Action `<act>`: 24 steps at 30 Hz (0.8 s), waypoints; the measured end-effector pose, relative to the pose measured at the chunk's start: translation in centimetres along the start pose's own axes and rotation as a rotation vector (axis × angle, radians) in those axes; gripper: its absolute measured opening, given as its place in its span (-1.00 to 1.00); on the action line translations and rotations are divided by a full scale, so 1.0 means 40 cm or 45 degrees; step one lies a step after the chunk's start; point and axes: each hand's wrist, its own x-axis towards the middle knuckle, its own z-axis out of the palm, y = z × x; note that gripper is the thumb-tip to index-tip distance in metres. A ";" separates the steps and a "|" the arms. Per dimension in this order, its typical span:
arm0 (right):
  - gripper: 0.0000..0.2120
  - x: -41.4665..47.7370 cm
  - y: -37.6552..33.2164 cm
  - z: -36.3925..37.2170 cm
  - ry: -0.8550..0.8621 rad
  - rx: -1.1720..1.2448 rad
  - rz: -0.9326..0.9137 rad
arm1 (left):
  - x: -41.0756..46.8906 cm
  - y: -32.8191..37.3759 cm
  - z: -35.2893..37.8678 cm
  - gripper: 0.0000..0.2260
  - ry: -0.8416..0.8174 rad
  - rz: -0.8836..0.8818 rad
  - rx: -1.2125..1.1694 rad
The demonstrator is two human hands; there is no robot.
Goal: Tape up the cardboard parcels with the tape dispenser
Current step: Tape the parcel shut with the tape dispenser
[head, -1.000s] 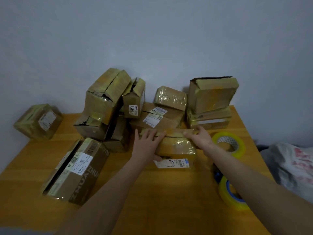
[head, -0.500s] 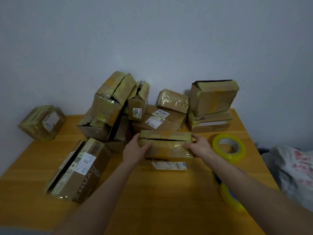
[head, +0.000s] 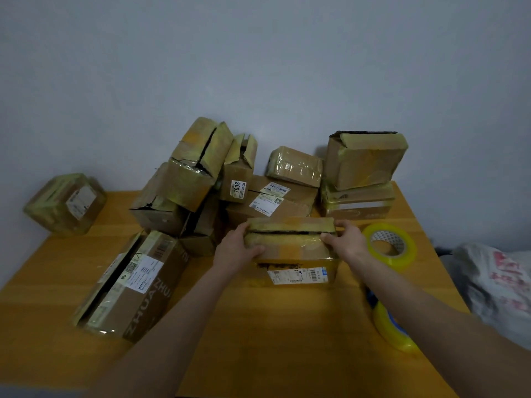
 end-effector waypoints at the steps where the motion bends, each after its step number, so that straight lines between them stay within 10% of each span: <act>1: -0.45 -0.002 0.000 0.000 -0.005 -0.019 -0.009 | 0.000 -0.001 -0.002 -0.32 0.021 -0.001 0.033; 20: -0.33 -0.037 0.014 -0.031 0.053 -0.306 -0.117 | -0.008 0.024 -0.017 -0.56 0.258 0.115 0.180; 24: -0.60 -0.037 0.017 -0.032 0.067 -0.325 -0.136 | -0.008 0.028 -0.014 -0.77 0.323 0.177 0.230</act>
